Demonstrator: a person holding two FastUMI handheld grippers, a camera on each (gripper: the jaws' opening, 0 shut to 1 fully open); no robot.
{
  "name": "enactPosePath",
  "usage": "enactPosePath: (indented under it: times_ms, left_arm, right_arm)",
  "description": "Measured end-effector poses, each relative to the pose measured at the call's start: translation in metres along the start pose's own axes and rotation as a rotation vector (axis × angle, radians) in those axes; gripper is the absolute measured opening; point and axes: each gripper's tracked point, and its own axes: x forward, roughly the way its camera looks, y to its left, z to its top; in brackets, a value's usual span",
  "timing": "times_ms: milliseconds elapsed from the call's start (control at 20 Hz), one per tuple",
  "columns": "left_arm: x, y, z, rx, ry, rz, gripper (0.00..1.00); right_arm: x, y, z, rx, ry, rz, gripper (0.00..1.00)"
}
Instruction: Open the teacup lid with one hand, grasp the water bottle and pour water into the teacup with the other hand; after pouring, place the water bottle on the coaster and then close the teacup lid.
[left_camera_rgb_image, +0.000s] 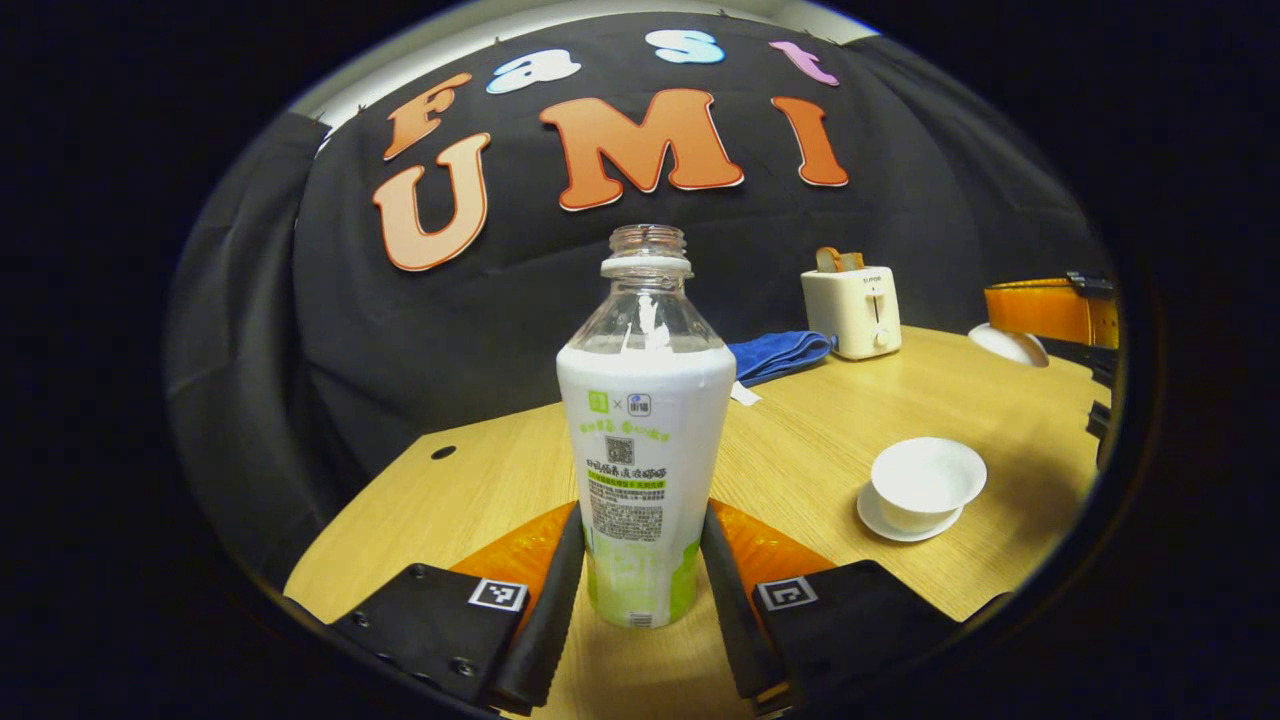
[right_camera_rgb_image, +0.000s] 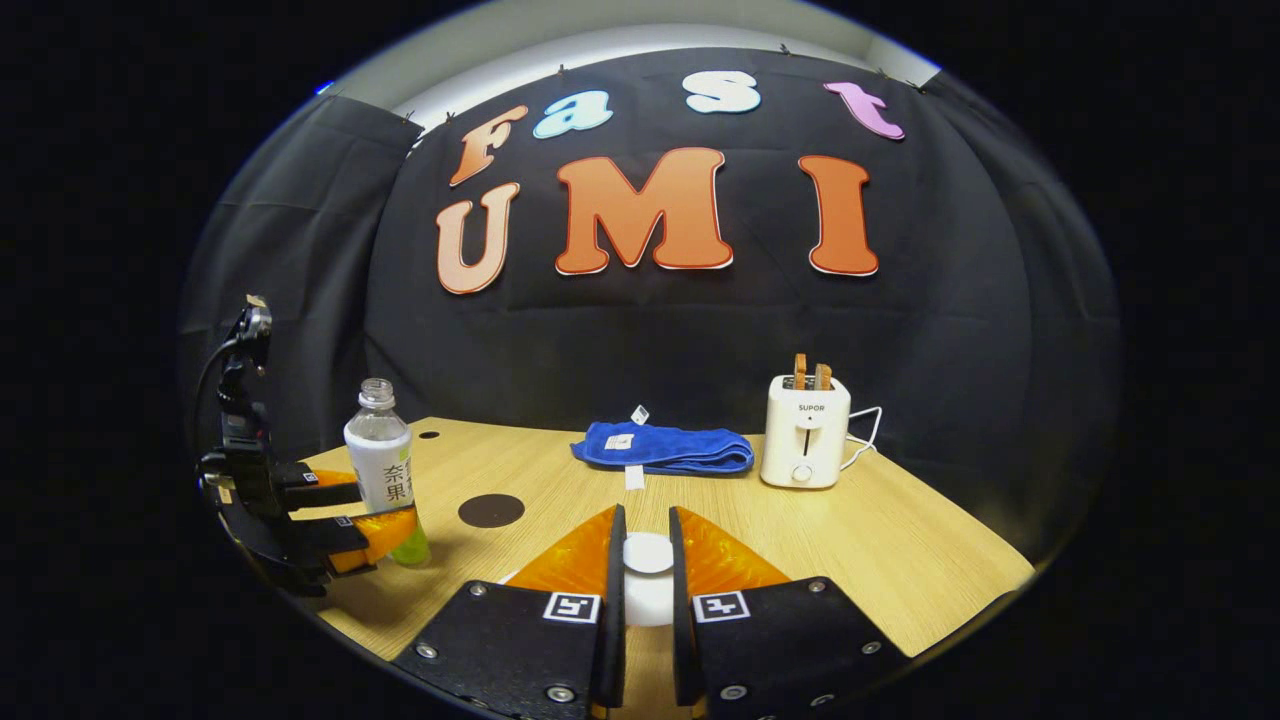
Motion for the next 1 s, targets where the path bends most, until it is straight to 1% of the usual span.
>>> enactPosePath:
  times_ms: [100,350,500,550,600,650,700,750,800,850,950,1000]
  left_arm:
    - [0.0,0.002,0.003,0.082,-0.002,0.012,0.67]
    - [0.0,0.002,0.001,0.27,0.007,0.015,0.69]
    - [0.0,0.002,0.001,0.397,0.006,0.023,0.67]
    - [-0.001,0.0,0.0,0.444,0.006,0.018,0.67]
    - [-0.001,0.001,-0.002,0.49,0.003,0.017,0.63]
    - [-0.002,0.0,0.0,0.534,-0.003,0.016,0.63]
    - [-0.004,-0.002,0.0,0.595,-0.008,0.014,0.65]
    - [-0.004,-0.004,0.0,0.639,-0.014,0.014,0.63]
    - [-0.004,-0.006,-0.002,0.683,-0.014,0.017,0.64]
    - [-0.004,-0.009,-0.002,0.723,-0.013,0.013,0.65]
    - [-0.004,-0.016,-0.001,0.77,-0.012,-0.02,0.68]
    - [-0.004,-0.017,-0.002,0.805,-0.006,-0.029,0.66]
  right_arm:
    - [-0.002,-0.003,0.002,0.0,-0.007,-0.001,0.2]
    - [-0.008,-0.012,0.0,-0.008,-0.013,-0.025,0.2]
    - [-0.012,-0.018,0.0,-0.009,-0.014,-0.037,0.19]
    - [-0.013,-0.02,0.0,-0.009,-0.014,-0.041,0.2]
    - [-0.013,-0.021,0.0,-0.009,-0.013,-0.043,0.2]
    - [-0.014,-0.022,0.001,-0.006,-0.016,-0.046,0.2]
    - [-0.014,-0.023,0.001,-0.004,-0.015,-0.046,0.2]
    - [-0.014,-0.023,0.001,-0.003,-0.016,-0.046,0.19]
    - [-0.014,-0.024,0.0,-0.004,-0.014,-0.046,0.19]
    - [-0.015,-0.024,0.001,-0.004,-0.015,-0.046,0.19]
    - [-0.015,-0.025,0.001,-0.004,-0.015,-0.047,0.19]
    - [-0.016,-0.026,0.001,-0.002,-0.015,-0.051,0.19]
